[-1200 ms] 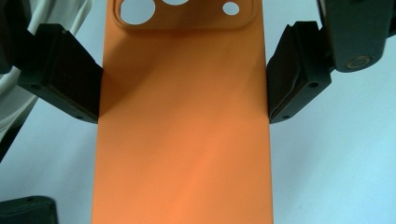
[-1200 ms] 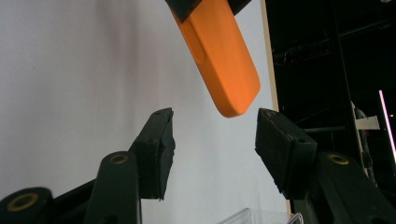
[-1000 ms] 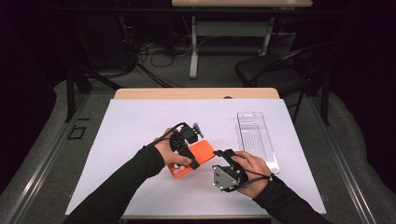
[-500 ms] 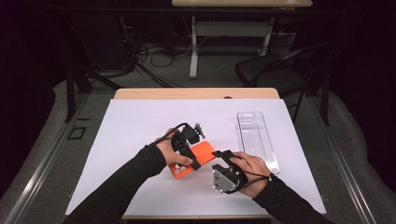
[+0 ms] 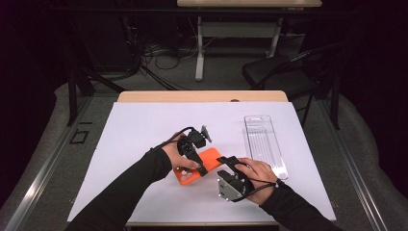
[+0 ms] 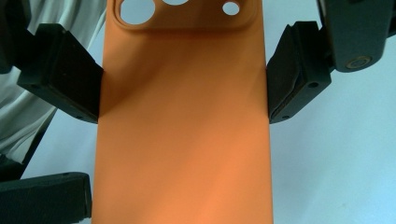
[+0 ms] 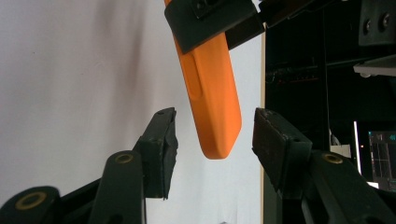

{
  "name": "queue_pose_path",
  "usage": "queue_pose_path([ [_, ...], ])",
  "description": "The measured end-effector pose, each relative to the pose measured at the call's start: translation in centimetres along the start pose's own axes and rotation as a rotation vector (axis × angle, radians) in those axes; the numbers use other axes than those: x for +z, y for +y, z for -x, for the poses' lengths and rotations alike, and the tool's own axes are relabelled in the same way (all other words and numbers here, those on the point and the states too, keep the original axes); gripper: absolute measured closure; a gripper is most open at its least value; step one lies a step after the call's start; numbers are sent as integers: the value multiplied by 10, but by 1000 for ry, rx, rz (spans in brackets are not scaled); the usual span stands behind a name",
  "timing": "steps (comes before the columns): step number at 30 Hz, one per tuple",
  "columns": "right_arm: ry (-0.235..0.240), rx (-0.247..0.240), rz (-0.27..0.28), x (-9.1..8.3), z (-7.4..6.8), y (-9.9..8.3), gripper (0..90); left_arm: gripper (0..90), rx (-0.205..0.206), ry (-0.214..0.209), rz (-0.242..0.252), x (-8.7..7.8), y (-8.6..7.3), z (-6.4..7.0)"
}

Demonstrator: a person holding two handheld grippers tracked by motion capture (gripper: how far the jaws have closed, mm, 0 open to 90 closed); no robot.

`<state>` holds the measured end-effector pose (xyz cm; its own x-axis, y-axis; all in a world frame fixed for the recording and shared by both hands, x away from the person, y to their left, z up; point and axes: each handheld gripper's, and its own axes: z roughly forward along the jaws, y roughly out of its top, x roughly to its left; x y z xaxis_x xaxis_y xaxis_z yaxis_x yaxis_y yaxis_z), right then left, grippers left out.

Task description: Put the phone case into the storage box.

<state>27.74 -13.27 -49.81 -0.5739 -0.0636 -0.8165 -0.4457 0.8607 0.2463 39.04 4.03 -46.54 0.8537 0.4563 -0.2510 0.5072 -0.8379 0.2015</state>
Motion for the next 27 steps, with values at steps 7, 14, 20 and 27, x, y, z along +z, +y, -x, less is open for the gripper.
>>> queue_pose_path([
  [7,1,-9,5,1,-2,2,506,162,5,-19,-8,2,1,1],
  [14,0,-52,13,3,-3,5,521,161,12,-27,-17,4,2,4],
  [20,5,-85,13,4,-5,5,539,161,16,-35,-18,4,2,6],
  [27,-4,-128,11,6,-7,6,551,162,19,-47,-21,5,4,8],
])
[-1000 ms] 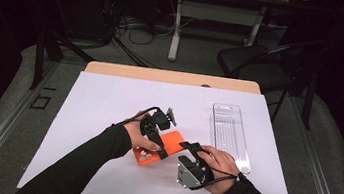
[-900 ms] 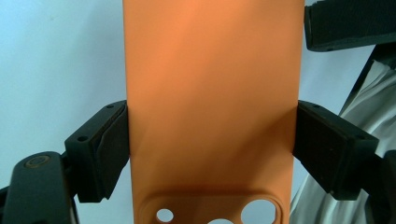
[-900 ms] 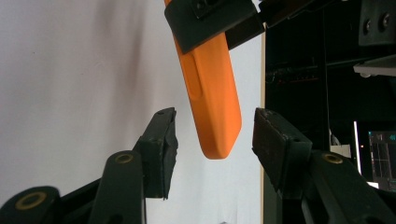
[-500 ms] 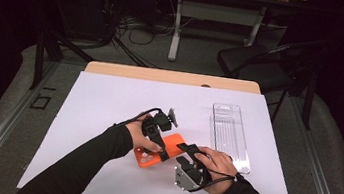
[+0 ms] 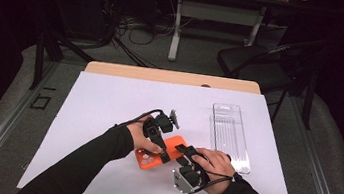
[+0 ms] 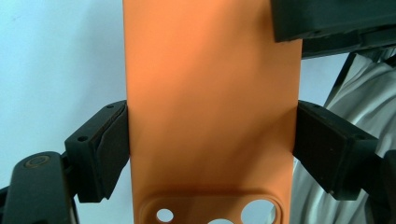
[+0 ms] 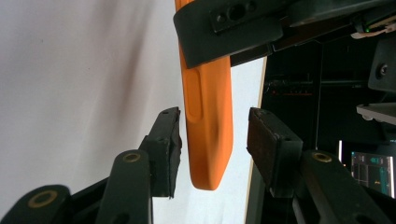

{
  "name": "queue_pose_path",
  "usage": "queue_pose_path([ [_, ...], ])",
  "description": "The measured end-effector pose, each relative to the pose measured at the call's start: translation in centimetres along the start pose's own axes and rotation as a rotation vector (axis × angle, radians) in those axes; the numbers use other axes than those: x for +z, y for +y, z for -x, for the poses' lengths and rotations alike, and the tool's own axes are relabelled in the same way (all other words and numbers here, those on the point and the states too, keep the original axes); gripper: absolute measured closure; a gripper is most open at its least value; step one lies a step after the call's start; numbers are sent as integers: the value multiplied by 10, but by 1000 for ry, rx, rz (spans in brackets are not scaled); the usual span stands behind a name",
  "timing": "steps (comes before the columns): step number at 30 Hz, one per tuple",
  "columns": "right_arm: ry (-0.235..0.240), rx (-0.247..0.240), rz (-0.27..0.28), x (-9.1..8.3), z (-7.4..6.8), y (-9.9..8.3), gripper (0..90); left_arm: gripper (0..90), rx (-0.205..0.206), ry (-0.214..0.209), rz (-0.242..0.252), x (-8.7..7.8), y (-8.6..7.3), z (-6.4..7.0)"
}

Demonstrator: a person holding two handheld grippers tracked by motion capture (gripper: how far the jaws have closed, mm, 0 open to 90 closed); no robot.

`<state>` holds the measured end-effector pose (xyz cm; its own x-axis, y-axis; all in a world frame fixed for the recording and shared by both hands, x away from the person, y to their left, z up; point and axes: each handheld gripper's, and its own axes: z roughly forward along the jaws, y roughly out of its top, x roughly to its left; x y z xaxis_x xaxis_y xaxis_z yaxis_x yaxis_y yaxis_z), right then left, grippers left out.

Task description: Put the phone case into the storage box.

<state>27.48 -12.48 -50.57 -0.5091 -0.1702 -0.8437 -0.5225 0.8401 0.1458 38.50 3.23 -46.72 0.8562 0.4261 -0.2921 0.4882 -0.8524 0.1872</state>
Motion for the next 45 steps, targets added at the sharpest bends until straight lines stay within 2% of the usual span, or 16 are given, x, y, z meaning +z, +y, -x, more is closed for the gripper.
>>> queue_pose_path([
  [4,-11,-24,-22,1,-1,1,562,161,0,-5,3,0,0,1],
  [16,-42,-66,-38,4,-5,0,597,161,-25,-32,-4,1,1,0],
  [23,-71,-133,-47,4,-9,2,621,161,-23,-34,-6,2,1,0],
  [36,-71,-149,-44,6,-11,2,663,161,-30,-44,-4,2,2,-1],
  [45,-67,-142,-53,8,-12,0,699,161,-32,-53,-1,2,2,0],
])
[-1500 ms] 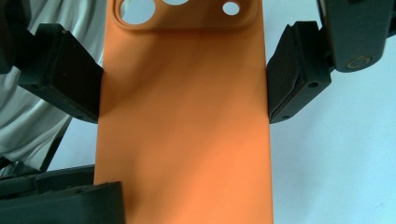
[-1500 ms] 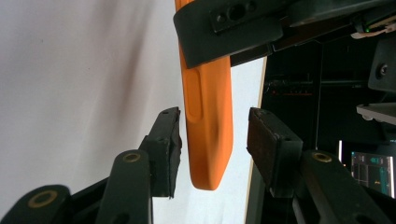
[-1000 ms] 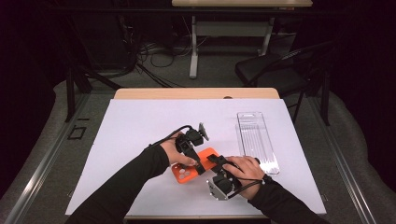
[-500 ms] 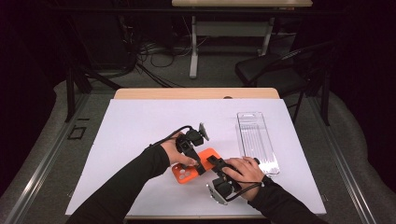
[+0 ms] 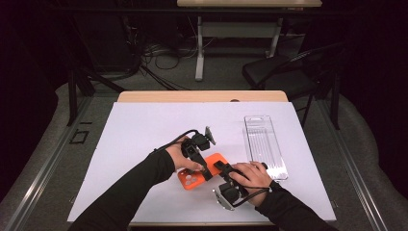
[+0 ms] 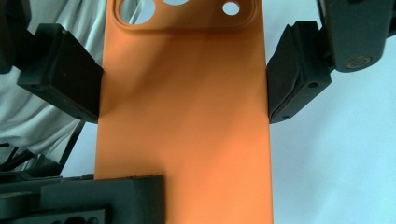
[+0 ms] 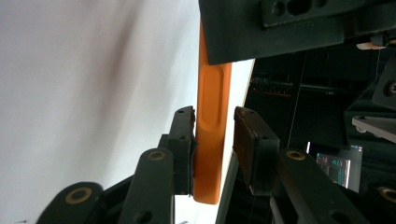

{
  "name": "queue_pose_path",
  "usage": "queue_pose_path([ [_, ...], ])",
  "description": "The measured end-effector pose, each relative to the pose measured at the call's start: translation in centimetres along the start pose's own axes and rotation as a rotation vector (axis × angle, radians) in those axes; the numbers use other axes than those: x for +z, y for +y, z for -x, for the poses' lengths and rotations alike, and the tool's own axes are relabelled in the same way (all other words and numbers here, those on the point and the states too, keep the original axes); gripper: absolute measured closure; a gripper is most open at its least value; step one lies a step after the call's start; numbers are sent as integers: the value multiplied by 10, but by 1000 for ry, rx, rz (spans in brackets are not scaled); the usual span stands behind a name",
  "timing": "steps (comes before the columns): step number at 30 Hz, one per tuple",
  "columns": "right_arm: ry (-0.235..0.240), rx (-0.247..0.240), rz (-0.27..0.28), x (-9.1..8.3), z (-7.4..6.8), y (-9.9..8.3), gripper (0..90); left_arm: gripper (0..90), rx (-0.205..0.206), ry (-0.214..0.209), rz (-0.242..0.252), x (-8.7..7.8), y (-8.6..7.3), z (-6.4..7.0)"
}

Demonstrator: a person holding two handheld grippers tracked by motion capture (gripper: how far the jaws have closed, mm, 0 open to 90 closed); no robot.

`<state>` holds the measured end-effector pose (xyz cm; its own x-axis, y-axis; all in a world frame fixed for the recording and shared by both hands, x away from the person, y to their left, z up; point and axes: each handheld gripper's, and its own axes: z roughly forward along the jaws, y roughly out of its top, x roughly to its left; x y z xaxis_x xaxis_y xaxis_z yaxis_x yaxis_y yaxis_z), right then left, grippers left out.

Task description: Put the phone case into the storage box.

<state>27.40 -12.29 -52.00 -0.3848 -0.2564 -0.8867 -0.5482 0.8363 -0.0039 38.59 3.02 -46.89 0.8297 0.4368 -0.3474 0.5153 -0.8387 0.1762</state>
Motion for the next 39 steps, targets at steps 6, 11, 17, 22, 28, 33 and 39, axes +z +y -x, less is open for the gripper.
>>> queue_pose_path([
  [6,-4,-5,-5,0,-2,0,721,161,-9,-5,-2,1,0,-1],
  [11,-5,1,-13,0,-3,0,735,161,-16,-11,-2,2,0,-1],
  [17,-11,2,-10,1,-4,0,756,161,-24,-15,3,1,0,-2],
  [22,-15,5,-15,1,-4,0,763,161,-30,-22,-3,2,0,-3],
  [28,-25,0,-15,2,-5,0,768,161,-34,-23,1,2,0,-4],
  [33,-31,7,-16,2,-5,0,773,160,-28,-21,2,1,0,-4],
  [39,-36,8,-20,2,-5,1,776,160,-28,-17,1,2,0,-4],
])
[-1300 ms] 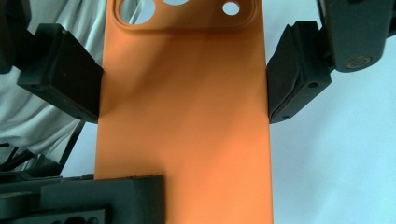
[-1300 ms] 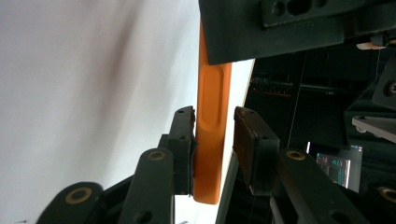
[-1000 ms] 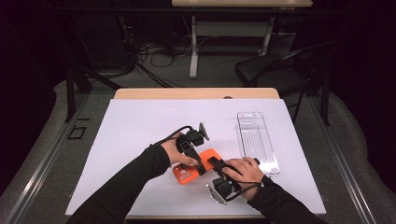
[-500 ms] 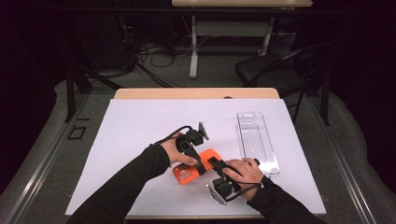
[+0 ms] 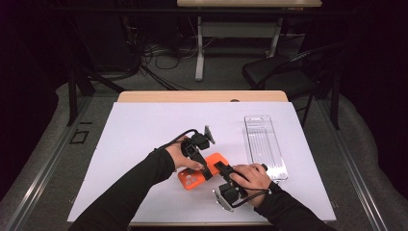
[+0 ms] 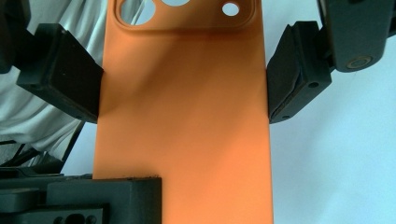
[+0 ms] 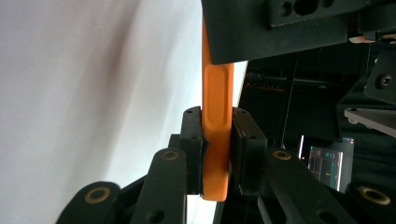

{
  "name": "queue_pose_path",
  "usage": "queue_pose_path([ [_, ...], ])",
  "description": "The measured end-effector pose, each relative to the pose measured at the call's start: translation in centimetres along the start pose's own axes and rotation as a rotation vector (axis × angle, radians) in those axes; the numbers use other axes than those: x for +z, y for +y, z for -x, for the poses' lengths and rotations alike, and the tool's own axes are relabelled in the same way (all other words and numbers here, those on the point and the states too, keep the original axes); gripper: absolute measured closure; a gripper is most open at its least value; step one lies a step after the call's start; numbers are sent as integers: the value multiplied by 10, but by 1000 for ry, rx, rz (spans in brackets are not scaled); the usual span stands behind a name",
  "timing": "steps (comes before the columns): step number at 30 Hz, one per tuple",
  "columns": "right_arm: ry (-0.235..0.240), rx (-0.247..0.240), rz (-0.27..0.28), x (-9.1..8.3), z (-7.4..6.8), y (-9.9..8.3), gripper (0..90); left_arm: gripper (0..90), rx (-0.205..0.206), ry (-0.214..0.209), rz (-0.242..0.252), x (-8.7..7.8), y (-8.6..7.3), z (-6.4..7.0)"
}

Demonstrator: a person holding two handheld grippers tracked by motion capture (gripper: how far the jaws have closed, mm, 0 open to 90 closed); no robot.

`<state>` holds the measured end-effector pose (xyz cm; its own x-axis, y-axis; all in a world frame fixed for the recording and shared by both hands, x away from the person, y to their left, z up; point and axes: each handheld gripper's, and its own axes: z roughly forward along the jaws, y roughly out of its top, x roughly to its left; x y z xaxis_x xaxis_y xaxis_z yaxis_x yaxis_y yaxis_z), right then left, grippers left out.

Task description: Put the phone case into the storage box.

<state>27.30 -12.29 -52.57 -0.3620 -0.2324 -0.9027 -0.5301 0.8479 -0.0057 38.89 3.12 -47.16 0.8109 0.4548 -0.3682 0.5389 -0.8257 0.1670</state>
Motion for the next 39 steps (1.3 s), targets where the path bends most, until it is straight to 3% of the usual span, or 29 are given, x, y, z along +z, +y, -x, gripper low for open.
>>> queue_pose_path([
  [39,-82,-37,1,-1,-5,0,803,158,-14,-27,17,-2,-1,-3],
])
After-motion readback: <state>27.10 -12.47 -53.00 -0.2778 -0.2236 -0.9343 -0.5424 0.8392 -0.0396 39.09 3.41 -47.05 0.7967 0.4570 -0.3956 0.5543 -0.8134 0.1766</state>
